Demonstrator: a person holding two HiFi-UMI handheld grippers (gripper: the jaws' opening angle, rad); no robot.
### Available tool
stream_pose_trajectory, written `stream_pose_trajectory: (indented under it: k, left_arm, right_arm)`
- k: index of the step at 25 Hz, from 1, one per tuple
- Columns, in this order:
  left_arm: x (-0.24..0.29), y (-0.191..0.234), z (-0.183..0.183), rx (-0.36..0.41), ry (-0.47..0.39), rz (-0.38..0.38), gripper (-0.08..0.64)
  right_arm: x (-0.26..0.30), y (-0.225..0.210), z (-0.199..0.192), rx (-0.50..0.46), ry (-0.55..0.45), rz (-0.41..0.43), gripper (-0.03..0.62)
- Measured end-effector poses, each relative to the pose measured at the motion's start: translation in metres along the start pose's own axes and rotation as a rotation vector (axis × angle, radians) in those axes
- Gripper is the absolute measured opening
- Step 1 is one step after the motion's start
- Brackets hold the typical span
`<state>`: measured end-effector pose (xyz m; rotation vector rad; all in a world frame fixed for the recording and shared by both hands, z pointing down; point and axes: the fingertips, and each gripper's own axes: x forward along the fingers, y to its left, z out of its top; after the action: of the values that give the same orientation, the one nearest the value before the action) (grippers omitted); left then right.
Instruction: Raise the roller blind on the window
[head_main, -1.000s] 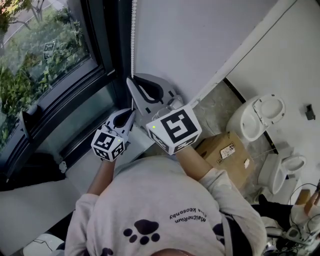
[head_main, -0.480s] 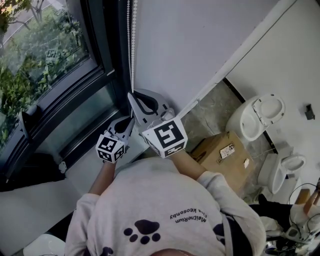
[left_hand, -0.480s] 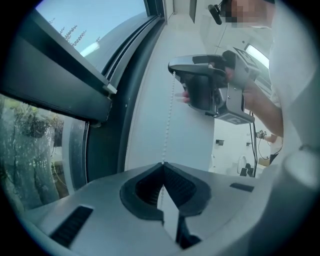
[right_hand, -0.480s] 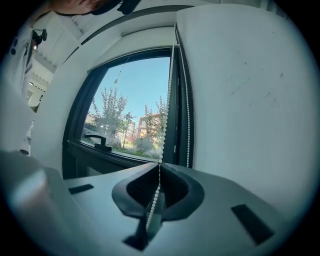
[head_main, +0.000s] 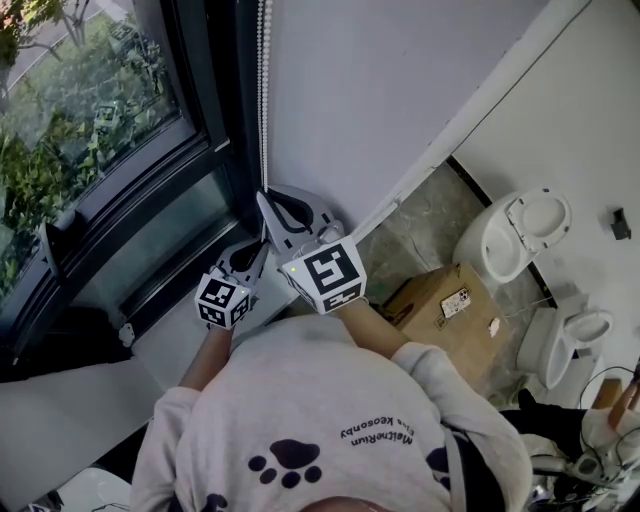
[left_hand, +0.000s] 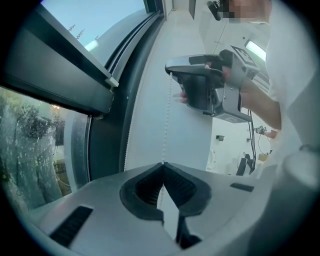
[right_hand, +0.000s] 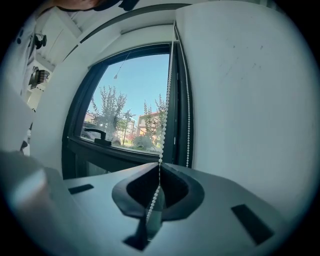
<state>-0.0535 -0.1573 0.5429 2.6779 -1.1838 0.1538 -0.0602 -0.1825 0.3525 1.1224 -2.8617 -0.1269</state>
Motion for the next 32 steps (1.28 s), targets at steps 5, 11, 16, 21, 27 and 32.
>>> stream_pose_trajectory:
  k: [5, 11, 16, 21, 27, 32]
  left_arm:
    - [-0.003, -0.003, 0.004, 0.043, 0.009, 0.004, 0.009]
    - [-0.010, -0.012, 0.035, 0.065, -0.058, -0.007, 0.009]
    - [-0.023, -0.016, 0.083, 0.126, -0.134, 0.010, 0.011]
    - [-0.039, -0.019, 0.128, 0.142, -0.190, 0.023, 0.011]
    - [-0.046, -0.024, 0.183, 0.163, -0.224, 0.017, 0.077]
    - [-0.046, -0.026, 0.225, 0.183, -0.240, 0.006, 0.078]
  right_arm:
    - [0.000, -0.002, 0.001, 0.000, -0.006, -0.002, 0.011]
    - [0.001, -0.005, 0.000, -0.001, -0.008, -0.006, 0.011]
    - [0.001, -0.005, -0.001, -0.009, -0.010, -0.008, 0.011]
    - [0.002, -0.005, 0.000, -0.004, -0.011, -0.006, 0.011]
    - [0.003, -0.006, -0.001, 0.003, -0.018, -0.006, 0.011]
    - [0.003, -0.011, 0.000, 0.006, -0.021, -0.014, 0.011]
